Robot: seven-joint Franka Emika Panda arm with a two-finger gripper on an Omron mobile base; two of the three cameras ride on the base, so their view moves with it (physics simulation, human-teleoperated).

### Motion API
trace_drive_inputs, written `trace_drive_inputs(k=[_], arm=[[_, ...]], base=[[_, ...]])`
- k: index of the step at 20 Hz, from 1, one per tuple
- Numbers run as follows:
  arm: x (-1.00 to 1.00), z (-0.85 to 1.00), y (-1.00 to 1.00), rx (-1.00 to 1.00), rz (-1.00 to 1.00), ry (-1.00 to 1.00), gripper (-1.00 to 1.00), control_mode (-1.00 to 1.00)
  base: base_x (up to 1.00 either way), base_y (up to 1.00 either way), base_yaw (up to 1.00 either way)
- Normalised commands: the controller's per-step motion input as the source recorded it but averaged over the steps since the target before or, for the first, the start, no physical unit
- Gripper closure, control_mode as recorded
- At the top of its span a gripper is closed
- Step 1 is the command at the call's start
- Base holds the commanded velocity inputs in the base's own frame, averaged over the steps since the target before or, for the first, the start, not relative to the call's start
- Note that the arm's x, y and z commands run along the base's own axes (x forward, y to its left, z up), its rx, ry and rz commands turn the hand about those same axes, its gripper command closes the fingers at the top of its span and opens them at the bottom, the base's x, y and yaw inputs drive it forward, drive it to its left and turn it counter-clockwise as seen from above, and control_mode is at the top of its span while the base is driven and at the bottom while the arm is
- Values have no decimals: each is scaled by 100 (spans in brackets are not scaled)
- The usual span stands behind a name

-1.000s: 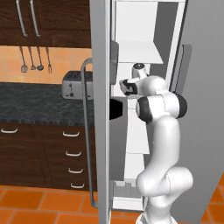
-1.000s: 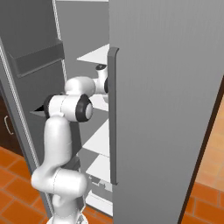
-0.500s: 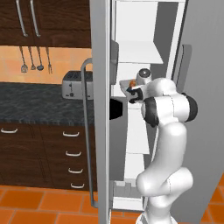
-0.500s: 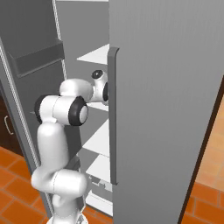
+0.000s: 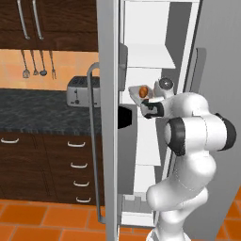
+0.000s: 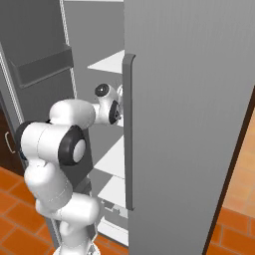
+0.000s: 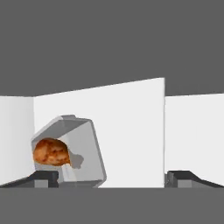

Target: Take the meat container that has the chicken drumstick and place it on the second highest rack of the freezer. Then take the vegetable container that has the squash and sweet potato and place it on the highest rack of the freezer.

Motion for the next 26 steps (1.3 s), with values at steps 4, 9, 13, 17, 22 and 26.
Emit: trace_drive_inputs(k=[4,9,13,17,22,26], arm=[[-100,43,0,5,0,18,-100,-100],[-100,24,0,0,0,20,-100,-100],[-100,22,0,0,0,25,-100,-100],[-100,6,8,0,1,22,-100,-100],[-98,8,30,0,2,18,-100,-100],[-93,27,29,0,0,13,-100,-100]], base=[[0,0,0],[0,0,0],[0,0,0],[0,0,0],[0,0,0],[0,0,0]])
